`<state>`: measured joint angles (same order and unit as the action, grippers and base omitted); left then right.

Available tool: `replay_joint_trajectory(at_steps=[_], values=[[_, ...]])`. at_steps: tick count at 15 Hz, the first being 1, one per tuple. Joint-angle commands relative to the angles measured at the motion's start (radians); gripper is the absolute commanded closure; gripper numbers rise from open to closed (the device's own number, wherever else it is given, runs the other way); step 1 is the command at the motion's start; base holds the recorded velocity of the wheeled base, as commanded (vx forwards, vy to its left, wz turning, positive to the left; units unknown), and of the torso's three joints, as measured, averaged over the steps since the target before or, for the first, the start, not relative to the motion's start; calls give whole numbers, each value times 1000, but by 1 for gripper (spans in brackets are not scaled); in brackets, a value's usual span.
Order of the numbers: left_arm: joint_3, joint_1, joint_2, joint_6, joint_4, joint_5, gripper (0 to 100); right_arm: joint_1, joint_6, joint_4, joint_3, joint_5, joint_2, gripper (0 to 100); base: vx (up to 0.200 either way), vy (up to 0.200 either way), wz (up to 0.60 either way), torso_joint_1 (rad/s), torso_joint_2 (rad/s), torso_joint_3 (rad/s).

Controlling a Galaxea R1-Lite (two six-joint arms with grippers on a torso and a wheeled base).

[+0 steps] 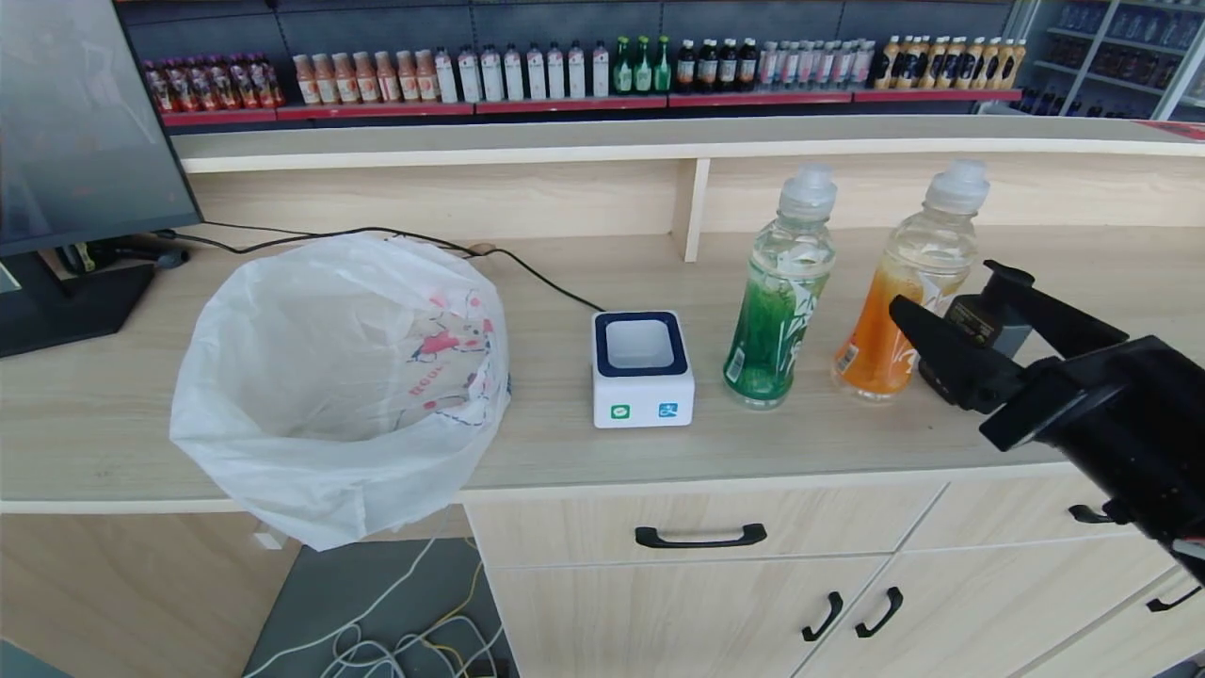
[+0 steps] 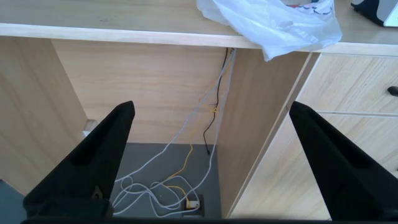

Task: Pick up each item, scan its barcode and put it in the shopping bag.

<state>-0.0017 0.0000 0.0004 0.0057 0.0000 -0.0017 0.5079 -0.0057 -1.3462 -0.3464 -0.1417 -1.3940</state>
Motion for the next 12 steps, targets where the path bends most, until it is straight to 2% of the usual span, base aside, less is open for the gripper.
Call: replay_joint_trajectory(at_steps=[1,3,6,12], values=[[0,0,0,0,0,0,0,34,-3,-2,-5,-36,-88,0,0,0,0,0,0,0],[0,0,0,0,0,0,0,37,-5,-4,-25,-98,-123,0,0,0,0,0,0,0],[0,0,0,0,0,0,0,101,-8,-5,-114,-179,-203,0,0,0,0,0,0,0],[0,0,0,0,0,0,0,101,-11,-13,-163,-190,-290,0,0,0,0,0,0,0]])
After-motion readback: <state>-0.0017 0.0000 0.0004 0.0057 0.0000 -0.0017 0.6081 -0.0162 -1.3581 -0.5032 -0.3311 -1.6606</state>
